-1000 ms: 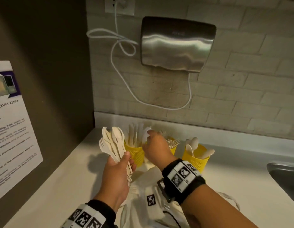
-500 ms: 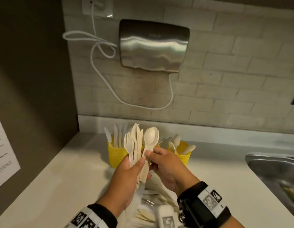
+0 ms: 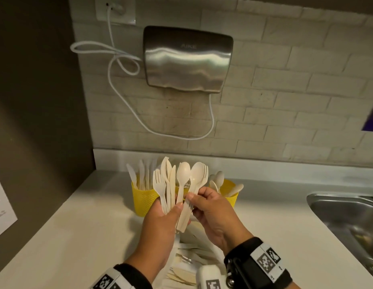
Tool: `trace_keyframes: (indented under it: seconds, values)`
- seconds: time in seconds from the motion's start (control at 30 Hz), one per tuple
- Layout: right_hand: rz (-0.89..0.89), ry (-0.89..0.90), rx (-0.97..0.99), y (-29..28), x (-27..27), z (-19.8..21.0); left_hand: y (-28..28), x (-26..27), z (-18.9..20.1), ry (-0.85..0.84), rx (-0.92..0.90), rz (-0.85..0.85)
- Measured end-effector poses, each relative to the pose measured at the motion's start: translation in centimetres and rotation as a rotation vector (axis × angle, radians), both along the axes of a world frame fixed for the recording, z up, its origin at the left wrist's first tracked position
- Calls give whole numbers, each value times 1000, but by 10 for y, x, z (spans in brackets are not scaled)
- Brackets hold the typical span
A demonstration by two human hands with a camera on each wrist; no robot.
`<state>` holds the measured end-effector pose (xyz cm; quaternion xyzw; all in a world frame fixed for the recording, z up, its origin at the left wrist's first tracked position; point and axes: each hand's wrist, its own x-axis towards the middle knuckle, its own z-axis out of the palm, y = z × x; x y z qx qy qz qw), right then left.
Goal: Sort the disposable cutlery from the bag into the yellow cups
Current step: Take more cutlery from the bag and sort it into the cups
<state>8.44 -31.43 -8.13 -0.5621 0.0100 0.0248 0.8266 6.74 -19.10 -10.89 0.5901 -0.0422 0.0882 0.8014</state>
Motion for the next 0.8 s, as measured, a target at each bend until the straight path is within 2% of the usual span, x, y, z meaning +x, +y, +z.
trace_keyframes:
  seconds: [0.2,0.47,0.8]
  values:
    - [-17,-17,-86,-2,0,-2,1,-2,1,28,-59,-32]
    - [-45,-39,-172,-1,-4,3,0,-4,2,52,64,-77]
    - [-66,-38,-117,-3,-3,5,6,-6,2,116,28,-46]
